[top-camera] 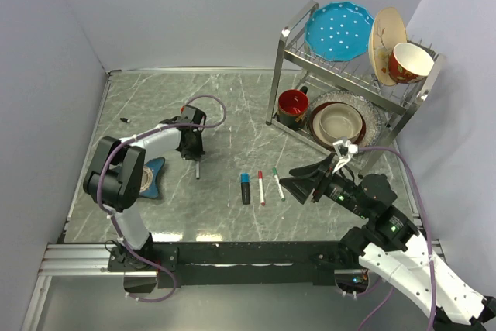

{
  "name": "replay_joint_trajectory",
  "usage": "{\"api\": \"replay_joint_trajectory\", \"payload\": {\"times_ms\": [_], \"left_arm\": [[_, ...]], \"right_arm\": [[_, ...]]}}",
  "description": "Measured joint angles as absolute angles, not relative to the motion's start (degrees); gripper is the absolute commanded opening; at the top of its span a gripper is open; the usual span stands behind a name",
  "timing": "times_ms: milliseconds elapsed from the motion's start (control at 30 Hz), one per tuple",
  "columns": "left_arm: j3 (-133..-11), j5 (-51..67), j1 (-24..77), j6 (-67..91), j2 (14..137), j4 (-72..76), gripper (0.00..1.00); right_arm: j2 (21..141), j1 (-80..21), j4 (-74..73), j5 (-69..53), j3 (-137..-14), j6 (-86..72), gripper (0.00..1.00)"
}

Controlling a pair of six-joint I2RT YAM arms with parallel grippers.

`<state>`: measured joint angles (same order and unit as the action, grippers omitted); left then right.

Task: Insert the pens into the pen caps

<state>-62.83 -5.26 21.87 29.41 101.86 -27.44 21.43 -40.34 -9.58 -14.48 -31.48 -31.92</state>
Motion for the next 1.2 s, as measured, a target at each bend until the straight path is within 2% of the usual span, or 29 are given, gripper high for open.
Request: {"api": "replay_joint_trajectory", "payload": {"times_ms": [333, 567, 867, 1200], "left_arm": [[-48.38, 12.88, 22.09, 34.81, 84.58, -14.48, 0.01], [-39.97, 24.43, 23.9, 42.74, 71.24, 3.38, 0.01], [-35.94, 30.65, 28.18, 48.88, 63.57, 13.96, 0.01], [-34.7, 32.25, 29.52, 52.05, 57.8, 18.79, 0.01]], "right_arm": [[35.79, -40.34, -0.23, -18.94, -29.3, -35.51, 0.75], [48.58, -40.34, 9.93, -23.57, -27.68, -39.55, 0.74], [60.16, -41.54, 21.12, -28.16, -28.88, -42.37, 0.7], [62.78, -42.59, 26.04, -28.67, -29.69, -43.0, 0.64]]}}
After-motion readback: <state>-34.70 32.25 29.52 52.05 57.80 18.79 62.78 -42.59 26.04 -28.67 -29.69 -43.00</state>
